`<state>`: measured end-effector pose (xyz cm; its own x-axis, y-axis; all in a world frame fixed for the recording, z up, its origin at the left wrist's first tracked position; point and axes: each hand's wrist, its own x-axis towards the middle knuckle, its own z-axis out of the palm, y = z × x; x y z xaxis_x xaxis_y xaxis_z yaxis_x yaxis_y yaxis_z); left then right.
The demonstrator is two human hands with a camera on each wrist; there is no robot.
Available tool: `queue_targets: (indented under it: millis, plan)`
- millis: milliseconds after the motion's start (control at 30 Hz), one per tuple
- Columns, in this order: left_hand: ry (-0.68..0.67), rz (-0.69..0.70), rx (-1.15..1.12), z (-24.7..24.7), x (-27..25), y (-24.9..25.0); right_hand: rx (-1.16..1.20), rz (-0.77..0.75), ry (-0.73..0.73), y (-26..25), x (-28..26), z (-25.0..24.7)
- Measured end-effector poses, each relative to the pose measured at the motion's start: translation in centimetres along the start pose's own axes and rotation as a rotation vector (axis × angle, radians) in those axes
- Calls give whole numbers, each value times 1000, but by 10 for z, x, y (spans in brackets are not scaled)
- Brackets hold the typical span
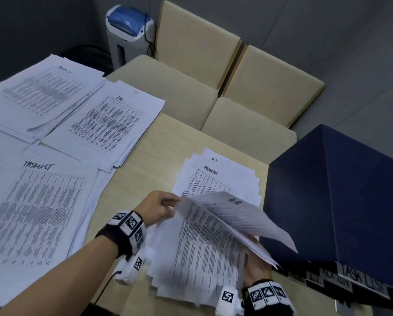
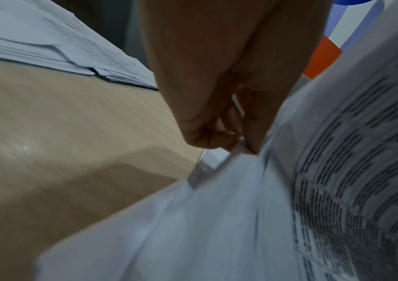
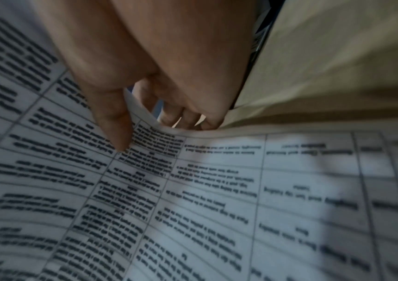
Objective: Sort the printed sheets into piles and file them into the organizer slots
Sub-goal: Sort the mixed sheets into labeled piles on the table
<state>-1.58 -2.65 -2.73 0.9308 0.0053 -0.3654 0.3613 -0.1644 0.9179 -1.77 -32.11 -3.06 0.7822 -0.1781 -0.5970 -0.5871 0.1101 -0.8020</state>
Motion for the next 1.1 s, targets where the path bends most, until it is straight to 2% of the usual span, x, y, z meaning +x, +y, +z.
queue_targets:
  millis: [33, 133, 233, 333, 400, 500, 633, 700, 767, 900, 967, 1100]
  plan:
    - [-13, -19, -19, -1, -2, -1, -41, -36, -1, -2, 1, 0]
    - [-41, -8, -29, -2, -4, -1, -27, -98, 153, -8, 4, 1]
    - [-63, -14, -89, -2, -11, 8, -33, -169, 145, -14, 3, 9]
    - [-89, 17, -111, -2, -15, 26, 69, -221, 181, -35, 1, 24]
    - [-47, 53, -112, -3, -14, 43, 134, -288, 135, -56, -2, 38]
    - [85, 137, -181, -2, -13, 76, 119, -410, 41, -88, -20, 67]
    - [253, 335, -187, -5, -11, 101, 121, -599, 33, -120, -51, 93]
    - [280, 363, -153, -8, -9, 96, 112, -664, 40, -119, -57, 96]
    - [271, 305, -53, -6, -5, 79, 32, -671, 55, -103, -52, 92]
    - [231, 131, 179, 3, -8, 39, -259, -477, 50, -54, -34, 81]
    - [254, 134, 142, -1, -9, 26, -359, -470, 3, -45, -28, 80]
    - [398, 125, -62, -26, -14, 23, -340, -525, -99, -60, -20, 91]
